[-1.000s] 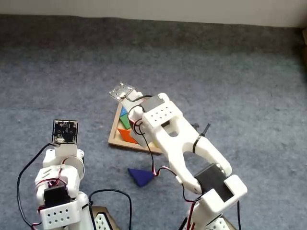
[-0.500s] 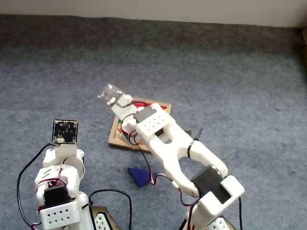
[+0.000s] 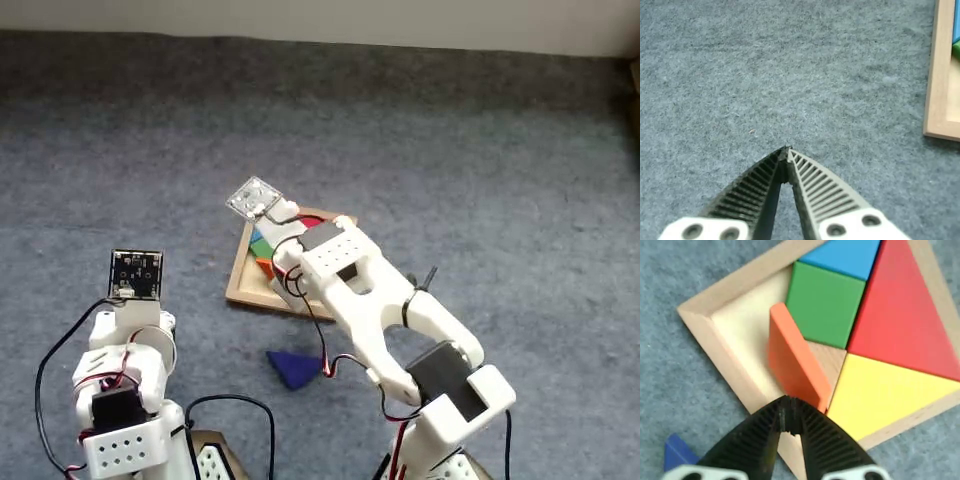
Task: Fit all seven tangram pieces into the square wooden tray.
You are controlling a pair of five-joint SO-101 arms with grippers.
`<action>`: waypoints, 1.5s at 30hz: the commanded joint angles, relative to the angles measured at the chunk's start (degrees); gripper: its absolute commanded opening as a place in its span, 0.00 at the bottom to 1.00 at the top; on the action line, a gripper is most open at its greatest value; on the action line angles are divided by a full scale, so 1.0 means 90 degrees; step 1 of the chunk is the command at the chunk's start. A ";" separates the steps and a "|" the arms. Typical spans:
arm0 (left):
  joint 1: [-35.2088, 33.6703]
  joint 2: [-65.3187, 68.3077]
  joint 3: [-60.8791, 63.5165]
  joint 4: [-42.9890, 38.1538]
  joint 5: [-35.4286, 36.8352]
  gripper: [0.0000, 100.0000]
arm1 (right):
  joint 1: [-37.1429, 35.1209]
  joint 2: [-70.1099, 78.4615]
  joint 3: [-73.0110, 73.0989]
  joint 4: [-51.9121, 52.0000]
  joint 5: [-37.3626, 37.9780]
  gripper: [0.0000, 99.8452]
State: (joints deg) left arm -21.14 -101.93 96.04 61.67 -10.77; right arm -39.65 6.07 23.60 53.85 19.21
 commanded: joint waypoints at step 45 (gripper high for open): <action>0.0063 -0.0161 0.0122 -0.0098 -0.0068 0.01 | 0.0874 -0.3092 0.0249 0.2183 0.1446 0.01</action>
State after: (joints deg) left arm -21.14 -101.93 96.04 61.67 -10.77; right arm -33.05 -8.97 20.70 72.75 31.60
